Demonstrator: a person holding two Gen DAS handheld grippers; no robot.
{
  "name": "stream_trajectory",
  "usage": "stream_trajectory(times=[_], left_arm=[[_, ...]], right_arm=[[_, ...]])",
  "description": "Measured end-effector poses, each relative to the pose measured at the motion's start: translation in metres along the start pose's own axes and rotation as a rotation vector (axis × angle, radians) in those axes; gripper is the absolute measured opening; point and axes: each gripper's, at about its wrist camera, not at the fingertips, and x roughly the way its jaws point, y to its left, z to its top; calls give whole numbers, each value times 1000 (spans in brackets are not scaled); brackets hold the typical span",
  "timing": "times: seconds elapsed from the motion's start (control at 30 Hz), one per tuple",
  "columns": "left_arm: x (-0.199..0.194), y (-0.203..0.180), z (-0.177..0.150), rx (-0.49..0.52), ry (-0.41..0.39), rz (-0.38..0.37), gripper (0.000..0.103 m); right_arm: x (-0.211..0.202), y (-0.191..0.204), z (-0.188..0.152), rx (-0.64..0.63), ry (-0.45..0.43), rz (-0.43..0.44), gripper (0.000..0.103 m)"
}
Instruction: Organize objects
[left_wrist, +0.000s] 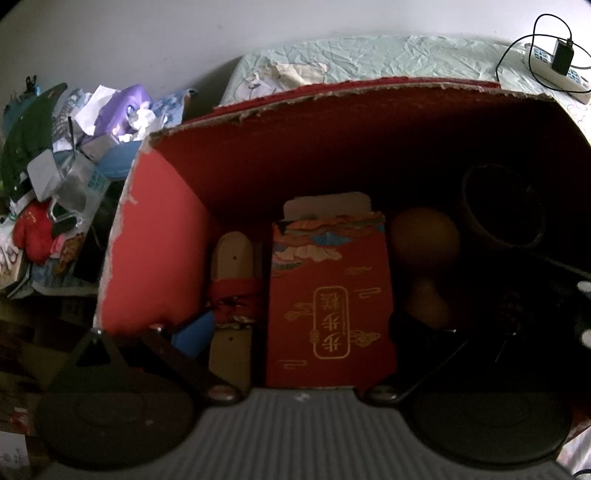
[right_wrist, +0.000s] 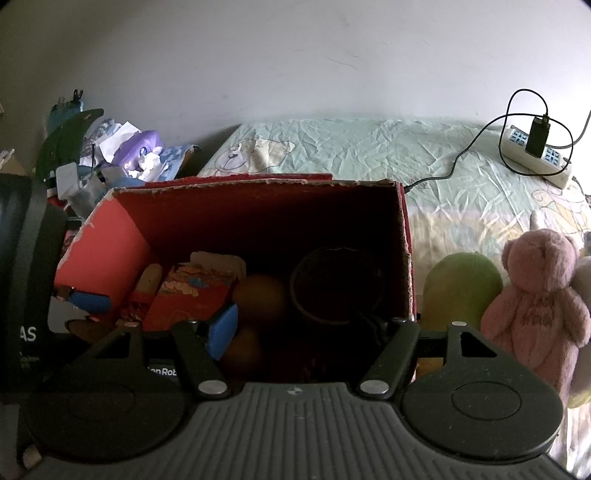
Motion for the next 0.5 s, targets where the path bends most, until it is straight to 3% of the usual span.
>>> stream_trajectory(times=[0.5], left_arm=[[0, -1, 0, -7, -19, 6, 98]], right_arm=[[0, 0, 0, -2, -1, 0, 71]])
